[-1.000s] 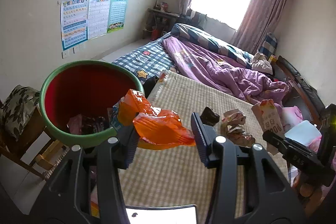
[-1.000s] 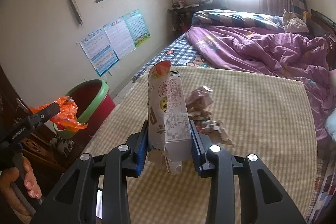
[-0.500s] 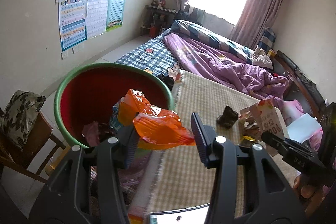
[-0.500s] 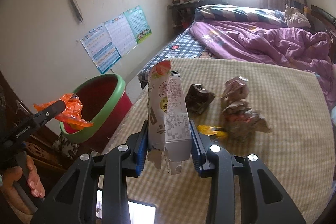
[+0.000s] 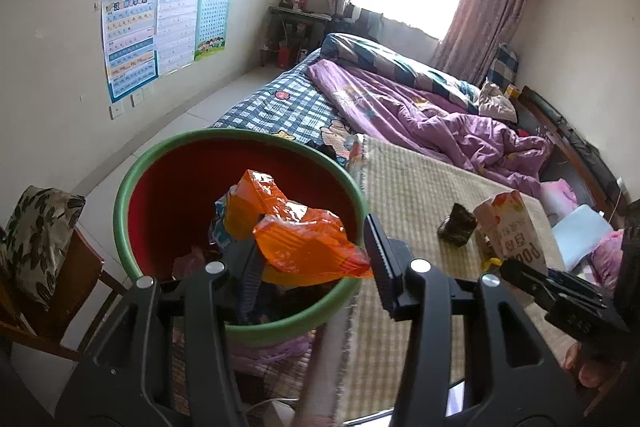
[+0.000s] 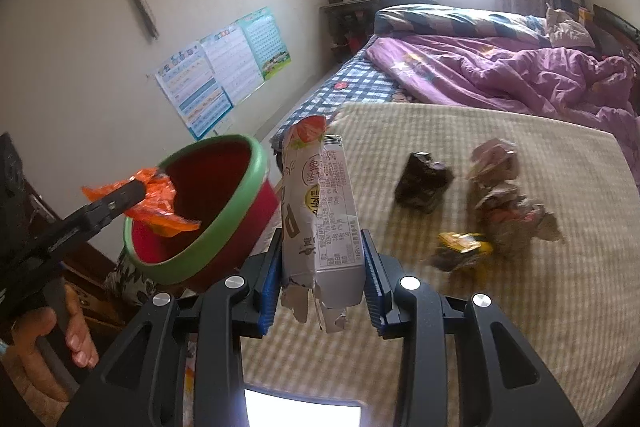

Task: Collect trash
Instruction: 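Open both grippers over the red basin, dropping the orange bag and Pocky box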

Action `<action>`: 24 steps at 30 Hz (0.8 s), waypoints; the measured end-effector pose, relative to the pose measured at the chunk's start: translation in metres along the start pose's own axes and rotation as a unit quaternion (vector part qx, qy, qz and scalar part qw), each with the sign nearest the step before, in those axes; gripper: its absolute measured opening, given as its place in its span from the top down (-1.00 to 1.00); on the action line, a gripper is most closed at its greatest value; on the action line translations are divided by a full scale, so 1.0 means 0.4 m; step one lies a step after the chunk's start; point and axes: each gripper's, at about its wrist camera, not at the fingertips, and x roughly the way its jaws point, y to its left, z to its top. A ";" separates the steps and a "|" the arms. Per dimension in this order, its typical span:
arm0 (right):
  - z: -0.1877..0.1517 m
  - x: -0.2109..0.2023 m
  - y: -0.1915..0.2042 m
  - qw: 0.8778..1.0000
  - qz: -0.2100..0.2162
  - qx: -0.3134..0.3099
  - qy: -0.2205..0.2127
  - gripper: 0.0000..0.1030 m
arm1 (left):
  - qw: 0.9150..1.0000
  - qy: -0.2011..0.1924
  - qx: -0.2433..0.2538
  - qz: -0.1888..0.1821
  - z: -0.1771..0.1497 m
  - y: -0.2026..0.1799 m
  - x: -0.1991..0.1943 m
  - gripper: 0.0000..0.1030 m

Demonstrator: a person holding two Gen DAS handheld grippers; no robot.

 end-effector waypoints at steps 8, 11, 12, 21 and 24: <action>0.004 0.048 0.069 1.000 0.022 -0.013 0.018 0.32 | 1.000 0.012 0.003 0.007 0.004 0.051 0.017 0.11; 0.006 0.064 0.091 0.999 0.026 -0.019 0.022 0.32 | 1.000 0.013 0.001 0.009 0.009 0.070 0.019 0.11; 0.009 0.071 0.096 0.999 0.028 -0.021 0.024 0.32 | 1.000 0.013 0.002 0.010 0.012 0.074 0.021 0.11; 0.049 0.119 0.164 0.998 0.039 -0.049 0.029 0.31 | 1.000 0.020 0.003 0.015 0.030 0.120 0.046 0.11; 0.066 0.135 0.188 0.997 0.040 -0.059 0.027 0.31 | 1.000 0.025 0.004 0.015 0.033 0.134 0.062 0.11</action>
